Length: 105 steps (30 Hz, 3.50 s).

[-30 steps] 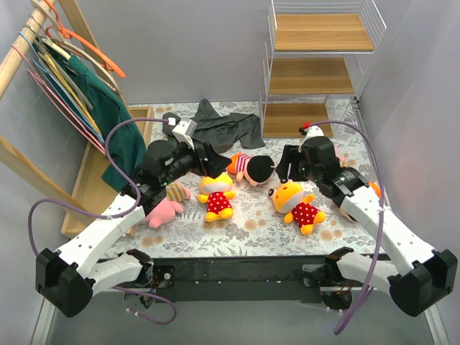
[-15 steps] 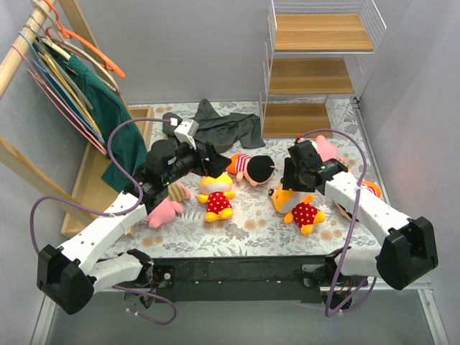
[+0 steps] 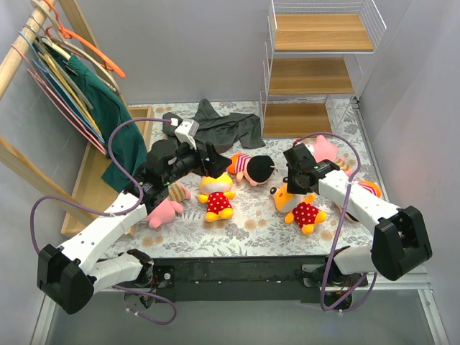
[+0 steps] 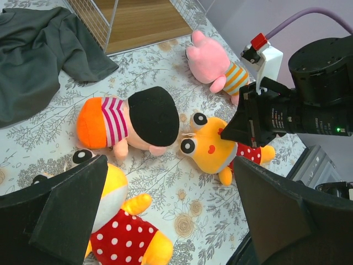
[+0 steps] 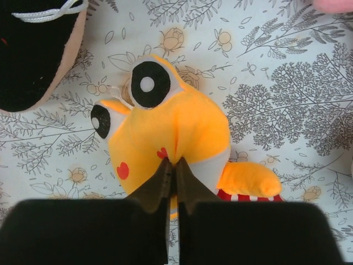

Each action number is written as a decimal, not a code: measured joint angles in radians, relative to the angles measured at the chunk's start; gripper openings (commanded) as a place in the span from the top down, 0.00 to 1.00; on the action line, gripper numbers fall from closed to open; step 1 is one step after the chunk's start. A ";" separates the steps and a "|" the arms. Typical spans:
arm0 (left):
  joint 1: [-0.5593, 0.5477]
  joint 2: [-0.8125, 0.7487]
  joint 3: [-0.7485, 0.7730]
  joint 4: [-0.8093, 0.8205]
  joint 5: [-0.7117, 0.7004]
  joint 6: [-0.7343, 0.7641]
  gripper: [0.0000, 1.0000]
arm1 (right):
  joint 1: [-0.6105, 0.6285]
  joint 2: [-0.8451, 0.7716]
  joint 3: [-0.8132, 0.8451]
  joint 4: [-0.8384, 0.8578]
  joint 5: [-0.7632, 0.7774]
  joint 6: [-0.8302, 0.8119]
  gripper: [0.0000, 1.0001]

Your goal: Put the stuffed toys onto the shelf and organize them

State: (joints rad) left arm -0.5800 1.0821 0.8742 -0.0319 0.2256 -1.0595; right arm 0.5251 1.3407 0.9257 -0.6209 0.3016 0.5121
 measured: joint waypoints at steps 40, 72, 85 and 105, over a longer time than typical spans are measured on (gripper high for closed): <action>-0.006 0.000 -0.011 0.068 0.203 -0.038 0.02 | 0.027 -0.201 0.067 0.504 -0.573 0.293 0.99; -0.006 0.015 0.017 0.057 0.213 -0.148 1.00 | 0.047 -0.484 -0.224 0.738 -0.678 -0.349 0.36; -0.007 0.089 0.317 -0.089 0.225 -0.293 1.00 | 0.054 -0.692 -0.424 0.924 -0.776 -0.615 0.33; -0.007 0.089 0.332 -0.148 0.149 -0.390 1.00 | 0.081 -0.728 -0.439 0.996 -0.604 -0.620 0.21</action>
State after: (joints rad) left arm -0.5869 1.1706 1.2057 -0.1799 0.3744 -1.4498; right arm 0.6064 0.6128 0.4862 0.3752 -0.3023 -0.1074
